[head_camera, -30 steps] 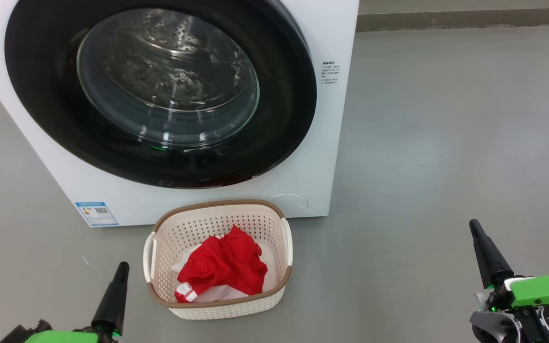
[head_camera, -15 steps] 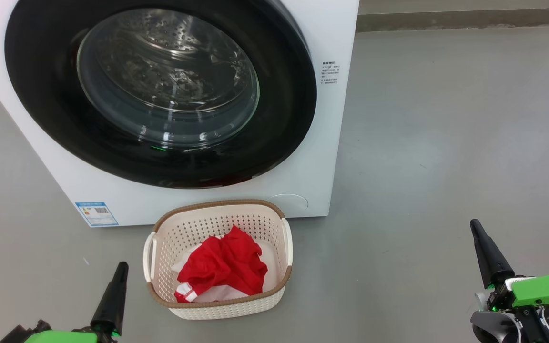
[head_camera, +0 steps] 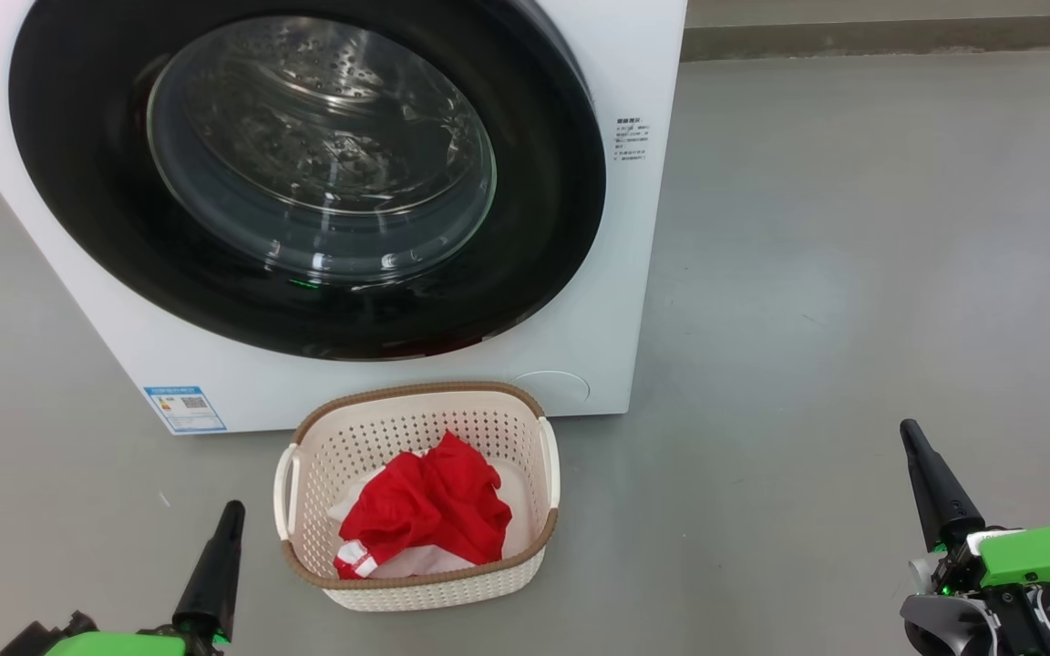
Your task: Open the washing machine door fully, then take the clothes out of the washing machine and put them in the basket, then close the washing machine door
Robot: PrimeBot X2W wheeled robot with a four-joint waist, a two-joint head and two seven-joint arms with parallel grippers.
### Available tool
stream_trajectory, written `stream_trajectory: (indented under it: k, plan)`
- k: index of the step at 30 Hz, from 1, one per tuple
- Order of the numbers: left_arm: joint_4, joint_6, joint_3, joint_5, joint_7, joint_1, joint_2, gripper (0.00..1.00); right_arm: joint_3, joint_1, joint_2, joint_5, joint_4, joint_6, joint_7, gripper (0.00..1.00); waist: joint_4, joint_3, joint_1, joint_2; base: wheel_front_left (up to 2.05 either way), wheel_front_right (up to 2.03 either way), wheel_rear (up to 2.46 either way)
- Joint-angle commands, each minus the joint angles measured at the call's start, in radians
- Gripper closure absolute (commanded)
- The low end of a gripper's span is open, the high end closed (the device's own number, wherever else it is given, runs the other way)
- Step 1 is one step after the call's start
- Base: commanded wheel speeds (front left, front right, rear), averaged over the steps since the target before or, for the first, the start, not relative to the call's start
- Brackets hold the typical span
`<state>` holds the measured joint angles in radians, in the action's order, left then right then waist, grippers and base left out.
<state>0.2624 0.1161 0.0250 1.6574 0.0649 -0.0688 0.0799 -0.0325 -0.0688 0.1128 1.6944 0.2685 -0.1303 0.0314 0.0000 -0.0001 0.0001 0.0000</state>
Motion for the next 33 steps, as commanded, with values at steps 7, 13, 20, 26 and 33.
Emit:
stream_trajectory:
  k: [7,13,20,26,33]
  plan:
    - [-0.02,0.009,0.036,-0.004,0.006,-0.042,0.01,1.0,0.012,-0.042,0.007,-0.006,-0.024,0.0,0.007,1.0,0.0,0.0,0.0,0.0,0.0,0.0,0.0]
    - [-0.02,0.009,0.037,-0.004,0.006,-0.042,0.009,1.0,0.011,-0.042,0.006,-0.007,-0.024,0.0,0.008,1.0,0.0,0.0,0.0,0.0,0.0,0.0,0.0]
    - [-0.02,0.009,0.038,-0.005,0.007,-0.042,0.008,1.0,0.01,-0.042,0.005,-0.008,-0.024,0.0,0.009,1.0,0.0,0.0,0.0,0.0,0.0,0.0,0.0]
    - [-0.02,0.009,0.039,-0.006,0.008,-0.042,0.008,1.0,0.009,-0.042,0.004,-0.009,-0.023,0.0,0.01,1.0,0.0,0.0,0.0,0.0,0.0,0.0,0.0]
    - [-0.02,0.009,0.04,-0.007,0.009,-0.042,0.007,1.0,0.007,-0.042,0.003,-0.01,-0.023,0.0,0.011,1.0,0.0,0.0,0.0,0.0,0.0,0.0,0.0]
